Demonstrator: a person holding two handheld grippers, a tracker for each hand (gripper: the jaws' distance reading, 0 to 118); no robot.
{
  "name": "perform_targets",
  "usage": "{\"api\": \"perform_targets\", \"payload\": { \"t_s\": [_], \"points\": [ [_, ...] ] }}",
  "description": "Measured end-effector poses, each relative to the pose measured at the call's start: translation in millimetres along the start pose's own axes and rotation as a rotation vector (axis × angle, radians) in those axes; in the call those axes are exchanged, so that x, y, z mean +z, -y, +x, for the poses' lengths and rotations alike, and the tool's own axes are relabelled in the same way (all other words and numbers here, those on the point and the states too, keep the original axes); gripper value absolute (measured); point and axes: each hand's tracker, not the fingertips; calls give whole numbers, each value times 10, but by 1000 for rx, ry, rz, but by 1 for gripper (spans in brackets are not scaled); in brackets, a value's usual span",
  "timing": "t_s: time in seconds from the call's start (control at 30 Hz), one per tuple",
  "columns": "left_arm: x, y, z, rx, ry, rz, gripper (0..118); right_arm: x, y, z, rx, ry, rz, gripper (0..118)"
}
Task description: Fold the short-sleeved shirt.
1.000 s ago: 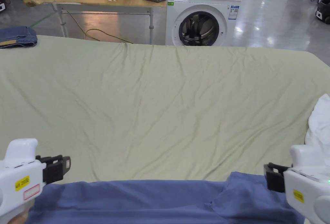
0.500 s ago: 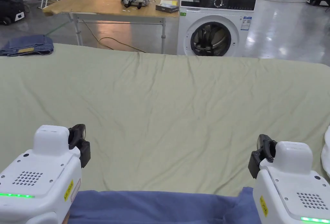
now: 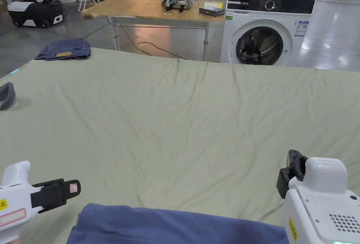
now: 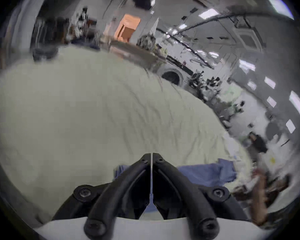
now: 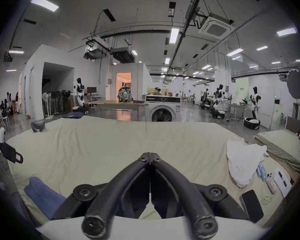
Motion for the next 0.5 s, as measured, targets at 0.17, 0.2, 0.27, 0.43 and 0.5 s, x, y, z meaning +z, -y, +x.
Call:
{"api": "perform_targets", "payload": {
  "t_s": [0.17, 0.2, 0.27, 0.43, 0.5],
  "points": [
    [-47, 37, -700, 190, 143, -129, 21, -45, 48, 0, 19, -16, -48, 0],
    [-36, 126, -617, 216, 148, -139, 36, -45, 62, 1, 24, -15, -53, 0],
    [-54, 163, -752, 282, 138, -134, 51, -51, 91, 17, 29, -20, -67, 0],
    [-224, 317, -881, 427, 246, -176, 65, -66, 156, 30, 35, -26, -102, 0],
    [-387, 392, -853, 448, 277, -263, 66, -64, 175, 22, 38, -27, -108, 0]
  ]
}}
